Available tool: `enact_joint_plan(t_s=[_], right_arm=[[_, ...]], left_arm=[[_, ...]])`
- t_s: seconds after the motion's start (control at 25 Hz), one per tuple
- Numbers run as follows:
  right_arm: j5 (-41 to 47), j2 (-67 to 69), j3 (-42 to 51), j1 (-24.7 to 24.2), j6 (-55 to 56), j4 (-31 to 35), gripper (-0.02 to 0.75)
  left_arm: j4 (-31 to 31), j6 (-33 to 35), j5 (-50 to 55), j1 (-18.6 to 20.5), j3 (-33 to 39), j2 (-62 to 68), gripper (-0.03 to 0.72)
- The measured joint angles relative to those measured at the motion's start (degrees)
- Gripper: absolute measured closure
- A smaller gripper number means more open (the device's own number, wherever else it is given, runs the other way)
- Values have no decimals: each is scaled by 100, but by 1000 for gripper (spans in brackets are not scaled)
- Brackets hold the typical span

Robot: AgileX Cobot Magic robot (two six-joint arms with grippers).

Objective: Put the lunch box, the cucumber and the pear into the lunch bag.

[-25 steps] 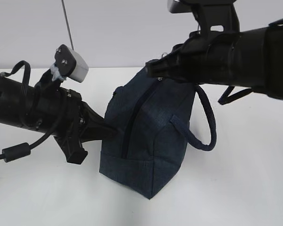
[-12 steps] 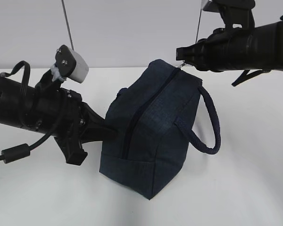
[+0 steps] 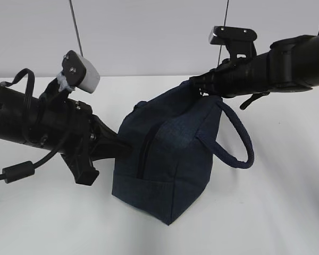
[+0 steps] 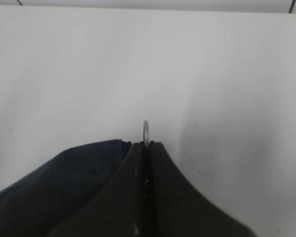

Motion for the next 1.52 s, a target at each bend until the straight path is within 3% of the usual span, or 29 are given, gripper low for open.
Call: enact_joint_plan(t_s=[0.28, 0.36, 0.52, 0.64, 0.8, 0.92, 1.12, 1.24, 1.36, 1.44, 1.52], right_arm=[[130, 55, -67, -10, 0, -11, 703], [259, -36, -83, -10, -9, -32, 608], [307, -421, -83, -21, -216, -43, 326], [280, -768, -83, -21, -565, -43, 241], [280, -1327, -83, -8, -658, -53, 221], [269, -1828, 105, 125, -680, -53, 218], [167, -2762, 1048, 529, -688, -153, 218], [-422, -3264, 1833, 905, -678, -89, 232], [-734, -3828, 2550, 1294, -379, -22, 237], [-116, -4153, 2826, 1370, 180, -22, 238], [769, -4372, 2945, 1405, 907, -439, 239]], left_arm=[[-7, -211, -44, 0, 0, 0, 690], [-7, -366, -44, 0, 0, 0, 647], [257, -791, -89, 0, 0, -45, 439], [871, -1390, -77, 0, 0, -255, 347], [1992, -2593, 135, 0, 0, -670, 330], [3082, -3747, 305, 0, 0, -1072, 372], [5191, -6171, 165, 0, 0, -1957, 403], [6268, -7649, 204, 0, 0, -2474, 404], [6698, -8254, 452, 0, 0, -2955, 404], [6750, -8346, 599, 0, 0, -3270, 404], [6775, -8450, 743, 0, 0, -3539, 404]])
